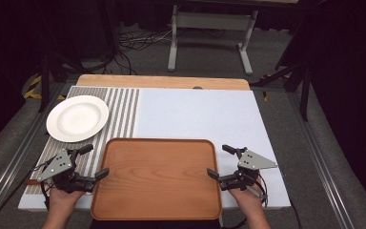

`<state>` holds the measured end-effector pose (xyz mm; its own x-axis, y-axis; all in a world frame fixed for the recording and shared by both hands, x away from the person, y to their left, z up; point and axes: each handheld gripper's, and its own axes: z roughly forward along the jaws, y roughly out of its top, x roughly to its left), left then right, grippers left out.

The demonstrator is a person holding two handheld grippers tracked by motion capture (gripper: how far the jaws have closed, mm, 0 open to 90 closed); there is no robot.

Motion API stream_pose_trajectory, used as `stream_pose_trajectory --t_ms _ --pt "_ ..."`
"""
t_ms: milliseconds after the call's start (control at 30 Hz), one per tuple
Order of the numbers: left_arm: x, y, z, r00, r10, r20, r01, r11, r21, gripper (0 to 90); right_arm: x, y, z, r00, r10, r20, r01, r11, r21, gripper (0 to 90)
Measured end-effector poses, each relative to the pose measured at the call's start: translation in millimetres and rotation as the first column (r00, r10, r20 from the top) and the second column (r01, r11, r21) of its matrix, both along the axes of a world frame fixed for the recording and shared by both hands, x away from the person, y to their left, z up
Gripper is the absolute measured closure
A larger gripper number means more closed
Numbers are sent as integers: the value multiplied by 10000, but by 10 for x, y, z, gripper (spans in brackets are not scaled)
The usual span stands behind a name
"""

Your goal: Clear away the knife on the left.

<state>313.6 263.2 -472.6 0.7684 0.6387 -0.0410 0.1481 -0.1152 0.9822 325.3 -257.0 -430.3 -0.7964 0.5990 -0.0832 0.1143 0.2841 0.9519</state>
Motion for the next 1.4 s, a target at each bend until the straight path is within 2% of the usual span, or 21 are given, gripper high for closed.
stream_pose_trajectory --t_ms 100,367,500,600,700,733,833,1100,1133,1233,1267,1300,1333,1400 --pt "-7 6 6 9999 -12 -110 11 10000 -85 1 -10 0 7 10000 45 79 -46 10000 38 25" --pt "-23 31 40 9999 -123 79 122 9998 168 6 -8 -13 7 10000 82 36 -83 9999 119 26" --pt "-42 34 56 9997 -245 -13 245 9996 169 19 -9 -12 8 9999 118 24 -118 9999 104 25" --pt "-49 42 93 9991 -421 -54 423 9983 412 28 -11 -15 8 9999 136 24 -136 9998 128 25" --pt "-75 42 158 9986 -536 -20 536 9940 956 36 -12 -20 10 9999 157 25 -157 9997 199 26" --pt "-95 49 205 9979 -640 -19 637 9888 1349 42 -7 -21 5 9998 180 -9 -180 9996 215 25" --pt "-101 65 233 9965 -823 -128 833 9846 1534 43 -1 -20 -3 9998 189 -54 -188 9996 198 25" --pt "-101 160 380 9893 -1338 -585 1437 9630 2278 50 4 -6 -15 9995 277 -147 -274 9995 183 26" --pt "-101 160 380 9893 -1338 -585 1437 9630 2278 54 4 -4 -15 9995 282 -160 -279 9995 172 25" --pt "-85 196 466 9835 -1589 -864 1760 9506 2557 59 5 -1 -17 9993 325 -163 -323 9994 137 25" --pt "-71 208 491 9789 -1749 -1056 1970 9449 2614 63 6 -2 -18 9993 334 -170 -331 9994 133 26" --pt "-71 208 491 9789 -1749 -1056 1970 9449 2614 64 6 -2 -18 9993 334 -170 -331 9994 133 26" --pt "-54 217 520 9740 -1880 -1264 2164 9373 2732 64 6 -3 -19 9993 340 -172 -337 9993 139 26" --pt "-45 218 548 9688 -2010 -1448 2355 9287 2865 62 10 -8 -25 9992 357 -190 -354 9993 142 26"
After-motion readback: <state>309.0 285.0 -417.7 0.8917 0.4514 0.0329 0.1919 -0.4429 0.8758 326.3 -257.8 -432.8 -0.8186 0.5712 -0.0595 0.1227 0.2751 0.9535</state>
